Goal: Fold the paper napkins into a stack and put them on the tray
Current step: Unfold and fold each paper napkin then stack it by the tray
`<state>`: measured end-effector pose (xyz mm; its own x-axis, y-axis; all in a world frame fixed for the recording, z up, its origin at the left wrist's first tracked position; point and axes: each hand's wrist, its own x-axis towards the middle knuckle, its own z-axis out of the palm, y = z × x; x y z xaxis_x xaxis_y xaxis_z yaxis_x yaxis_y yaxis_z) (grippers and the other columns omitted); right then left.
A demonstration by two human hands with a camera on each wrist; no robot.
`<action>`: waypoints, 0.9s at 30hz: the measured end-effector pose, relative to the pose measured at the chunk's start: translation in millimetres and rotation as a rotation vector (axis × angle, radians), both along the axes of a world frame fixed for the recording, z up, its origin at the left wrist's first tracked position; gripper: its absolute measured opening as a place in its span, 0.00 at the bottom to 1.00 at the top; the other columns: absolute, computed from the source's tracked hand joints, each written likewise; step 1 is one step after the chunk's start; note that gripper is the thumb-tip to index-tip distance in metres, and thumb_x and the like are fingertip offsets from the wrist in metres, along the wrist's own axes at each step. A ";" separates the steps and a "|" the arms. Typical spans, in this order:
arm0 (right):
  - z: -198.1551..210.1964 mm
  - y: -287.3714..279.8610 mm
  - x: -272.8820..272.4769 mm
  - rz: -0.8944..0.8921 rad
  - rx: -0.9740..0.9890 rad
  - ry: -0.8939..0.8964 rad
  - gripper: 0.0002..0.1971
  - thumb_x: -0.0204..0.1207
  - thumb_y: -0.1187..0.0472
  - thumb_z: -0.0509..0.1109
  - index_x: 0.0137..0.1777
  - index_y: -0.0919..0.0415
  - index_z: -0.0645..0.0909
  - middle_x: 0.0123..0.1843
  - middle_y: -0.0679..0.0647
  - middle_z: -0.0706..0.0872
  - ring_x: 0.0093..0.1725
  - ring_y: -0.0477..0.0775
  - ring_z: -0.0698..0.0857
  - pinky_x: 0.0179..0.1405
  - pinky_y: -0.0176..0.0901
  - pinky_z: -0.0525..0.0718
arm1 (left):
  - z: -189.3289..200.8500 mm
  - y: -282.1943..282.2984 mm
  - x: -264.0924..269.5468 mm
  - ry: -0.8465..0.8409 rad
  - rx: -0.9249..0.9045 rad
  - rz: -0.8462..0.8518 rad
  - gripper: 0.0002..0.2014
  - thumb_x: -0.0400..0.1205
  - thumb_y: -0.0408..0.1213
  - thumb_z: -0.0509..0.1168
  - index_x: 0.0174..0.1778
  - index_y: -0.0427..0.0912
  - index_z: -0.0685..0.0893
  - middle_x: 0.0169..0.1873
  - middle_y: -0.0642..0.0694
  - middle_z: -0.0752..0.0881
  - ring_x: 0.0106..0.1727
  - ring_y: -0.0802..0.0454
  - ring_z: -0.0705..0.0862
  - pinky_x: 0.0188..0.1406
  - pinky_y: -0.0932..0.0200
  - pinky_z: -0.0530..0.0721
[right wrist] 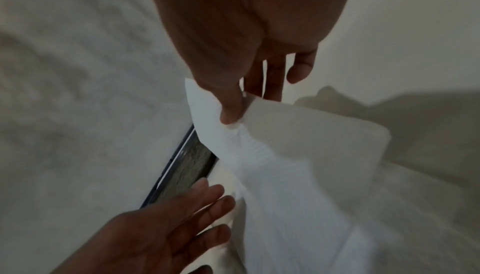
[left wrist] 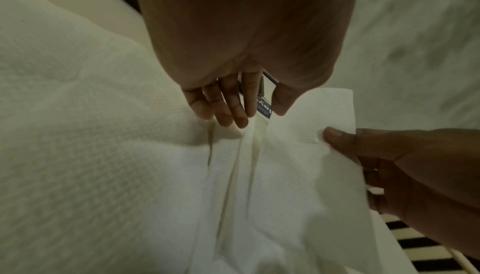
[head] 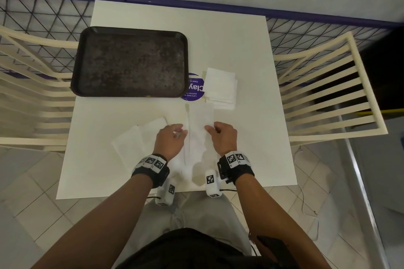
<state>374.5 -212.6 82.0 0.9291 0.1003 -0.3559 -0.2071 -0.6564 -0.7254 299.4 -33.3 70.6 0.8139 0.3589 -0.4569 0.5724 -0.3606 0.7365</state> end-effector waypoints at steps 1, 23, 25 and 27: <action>2.8 -1.0 0.9 0.023 0.040 -0.005 0.26 0.79 0.52 0.76 0.29 0.66 0.67 0.27 0.53 0.67 0.31 0.51 0.63 0.34 0.44 0.65 | 2.9 -0.8 2.9 0.005 -0.024 -0.001 0.19 0.88 0.48 0.68 0.73 0.47 0.85 0.62 0.52 0.88 0.58 0.53 0.84 0.69 0.54 0.81; 25.7 0.8 44.9 0.177 0.355 0.245 0.20 0.69 0.82 0.59 0.36 0.59 0.86 0.31 0.58 0.84 0.28 0.55 0.79 0.31 0.43 0.80 | 37.7 13.3 7.6 -0.159 -0.493 0.368 0.13 0.85 0.22 0.64 0.48 0.37 0.93 0.51 0.37 0.94 0.56 0.35 0.91 0.63 0.41 0.90; 31.3 1.5 49.6 0.120 0.403 0.313 0.19 0.68 0.82 0.55 0.36 0.65 0.86 0.30 0.61 0.84 0.29 0.58 0.80 0.29 0.42 0.81 | 40.4 11.4 9.7 -0.152 -0.468 0.379 0.15 0.85 0.20 0.60 0.52 0.33 0.93 0.53 0.36 0.93 0.58 0.34 0.90 0.65 0.41 0.90; 35.6 1.9 53.2 0.096 0.450 0.361 0.18 0.71 0.80 0.56 0.39 0.70 0.88 0.33 0.64 0.84 0.30 0.59 0.80 0.28 0.41 0.81 | 43.2 8.7 11.6 -0.159 -0.465 0.410 0.18 0.84 0.19 0.57 0.52 0.32 0.94 0.54 0.37 0.93 0.60 0.36 0.90 0.65 0.42 0.90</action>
